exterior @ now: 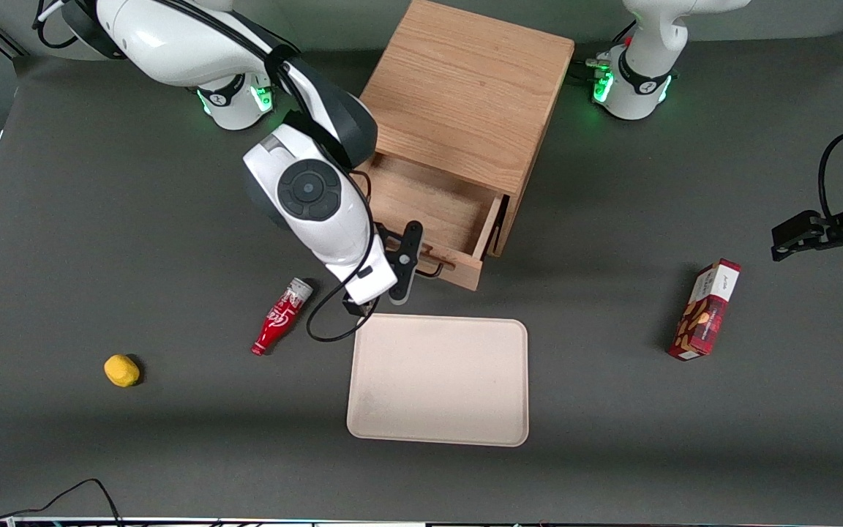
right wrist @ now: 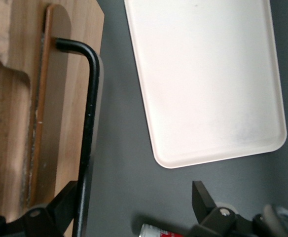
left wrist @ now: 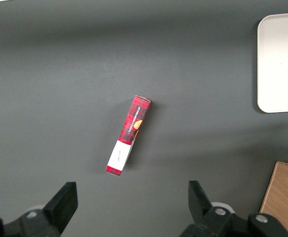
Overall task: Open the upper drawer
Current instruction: 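Pull the handle outward with the right gripper, sliding the drawer open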
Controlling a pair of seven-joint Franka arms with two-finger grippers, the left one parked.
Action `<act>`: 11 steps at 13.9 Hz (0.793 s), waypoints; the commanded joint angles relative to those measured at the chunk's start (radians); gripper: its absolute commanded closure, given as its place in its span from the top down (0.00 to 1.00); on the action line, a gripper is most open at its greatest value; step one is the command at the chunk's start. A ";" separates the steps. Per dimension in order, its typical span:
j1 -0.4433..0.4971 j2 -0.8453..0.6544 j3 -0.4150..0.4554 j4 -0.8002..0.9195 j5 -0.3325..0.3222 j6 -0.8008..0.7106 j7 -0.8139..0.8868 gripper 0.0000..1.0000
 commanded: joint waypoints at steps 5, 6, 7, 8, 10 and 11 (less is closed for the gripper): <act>0.047 0.084 -0.082 0.126 0.018 0.044 -0.056 1.00; 0.047 0.086 -0.083 0.126 0.019 0.047 -0.058 1.00; 0.046 0.086 -0.083 0.127 0.019 0.050 -0.058 1.00; 0.046 0.086 -0.086 0.129 0.019 0.058 -0.058 1.00; 0.046 0.086 -0.099 0.129 0.019 0.072 -0.058 1.00; 0.046 0.086 -0.100 0.129 0.019 0.077 -0.058 1.00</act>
